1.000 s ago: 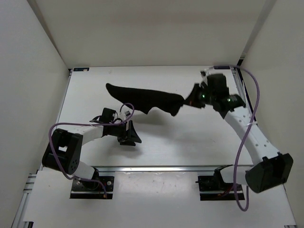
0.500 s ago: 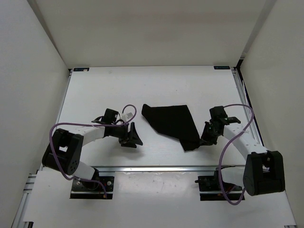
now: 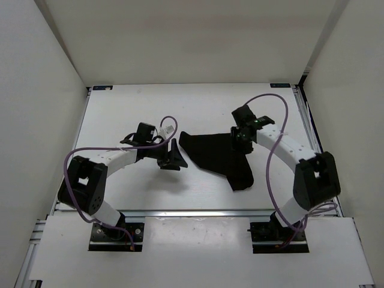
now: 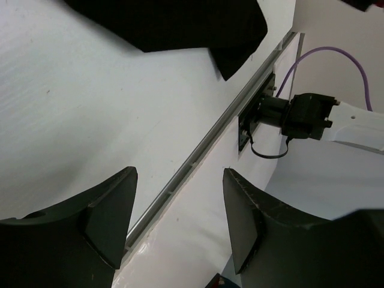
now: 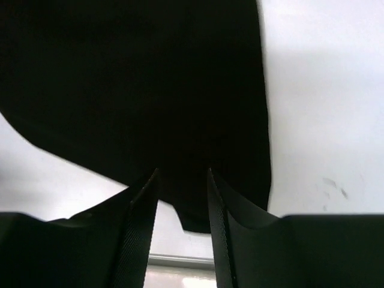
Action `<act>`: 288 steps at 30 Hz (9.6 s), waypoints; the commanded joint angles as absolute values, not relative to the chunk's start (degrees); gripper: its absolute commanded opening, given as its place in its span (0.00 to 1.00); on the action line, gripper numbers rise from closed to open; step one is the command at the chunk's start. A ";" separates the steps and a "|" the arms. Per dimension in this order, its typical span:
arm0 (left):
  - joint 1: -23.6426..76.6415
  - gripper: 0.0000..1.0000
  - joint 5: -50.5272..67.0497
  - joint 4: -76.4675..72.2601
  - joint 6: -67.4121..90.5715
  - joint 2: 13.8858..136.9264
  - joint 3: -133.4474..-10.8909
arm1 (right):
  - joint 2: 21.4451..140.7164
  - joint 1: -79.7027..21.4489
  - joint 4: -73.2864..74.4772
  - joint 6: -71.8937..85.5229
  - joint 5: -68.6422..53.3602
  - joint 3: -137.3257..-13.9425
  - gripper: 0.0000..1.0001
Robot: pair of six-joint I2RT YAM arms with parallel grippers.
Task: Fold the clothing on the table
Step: Flatten the skirt out, then fold the skirt
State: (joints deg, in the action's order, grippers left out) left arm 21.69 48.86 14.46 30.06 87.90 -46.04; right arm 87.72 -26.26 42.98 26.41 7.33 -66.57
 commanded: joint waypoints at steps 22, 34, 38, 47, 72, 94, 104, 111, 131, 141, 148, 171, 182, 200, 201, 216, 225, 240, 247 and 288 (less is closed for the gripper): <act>17.05 0.69 49.13 18.37 26.72 85.43 -42.81 | 131.65 -38.85 47.46 9.05 -7.03 -108.02 0.44; 14.59 0.69 49.04 18.90 26.45 83.59 -41.31 | 121.76 -39.11 51.67 8.61 -12.30 -112.59 0.00; 13.45 0.69 48.60 19.07 26.02 82.62 -40.61 | 109.11 -42.09 54.05 7.03 -13.01 -110.05 0.00; 13.88 0.69 47.46 18.99 26.28 81.83 -39.12 | 87.37 -39.57 44.75 12.65 -17.66 -90.03 0.17; 17.84 0.68 24.09 6.42 30.50 105.64 -60.47 | 104.14 -9.23 33.93 12.75 -10.10 -75.85 0.46; 20.57 0.00 29.88 -2.29 39.02 111.88 -60.03 | 115.48 -6.68 24.26 15.90 -28.64 -74.44 0.41; 17.58 0.00 37.08 5.18 36.74 103.46 -68.98 | 98.73 -9.49 27.31 12.75 -20.07 -80.56 0.00; 15.20 0.00 43.68 8.09 38.49 96.95 -84.19 | 89.74 -10.63 31.46 11.95 -14.85 -92.20 0.00; 14.07 0.00 47.05 5.00 43.79 68.20 -58.89 | 56.85 -19.99 33.40 15.04 -12.89 -67.33 0.00; 15.55 0.29 36.05 -4.38 42.63 87.33 -51.94 | 80.55 -7.12 18.47 15.47 -24.07 -61.87 0.14; 15.82 0.85 34.11 -7.65 45.62 100.46 -65.63 | 93.78 -8.17 22.48 12.67 -14.60 -75.13 0.36; 30.93 0.66 31.12 14.94 43.16 72.85 -32.08 | 64.60 -11.78 37.18 21.18 -10.11 -38.33 0.44; 39.37 0.67 31.81 15.82 43.51 79.01 -32.96 | 62.31 -12.21 38.14 23.30 -8.44 -33.75 0.43; 42.10 0.36 32.17 8.35 45.88 84.37 -28.65 | 64.51 -16.25 39.90 33.57 -7.56 -33.93 0.40; 42.19 0.19 32.17 8.00 46.31 85.51 -28.74 | 64.25 -16.61 39.73 34.27 -7.82 -33.40 0.39; 38.41 0.00 31.64 12.92 42.98 82.80 -29.01 | 64.07 -18.28 39.38 42.80 -8.78 -27.34 0.29; 36.56 0.00 37.53 17.11 38.68 79.90 -27.42 | 59.68 -21.00 43.14 49.21 -11.07 -25.05 0.01; 32.36 0.00 44.91 29.79 38.58 66.54 -31.99 | 49.22 -22.96 59.85 53.44 -15.47 -40.25 0.00; 24.89 0.00 44.99 23.93 45.60 65.03 -33.49 | 53.69 -13.28 56.96 47.64 -18.20 -47.28 0.00; 11.60 0.25 31.64 -22.75 69.96 103.45 -57.05 | 84.37 -16.33 19.94 22.60 -13.98 -62.84 0.29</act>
State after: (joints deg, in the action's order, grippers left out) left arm 11.75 31.97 -19.73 68.20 105.95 -60.93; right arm 86.37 -12.10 15.70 27.92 -14.83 -59.88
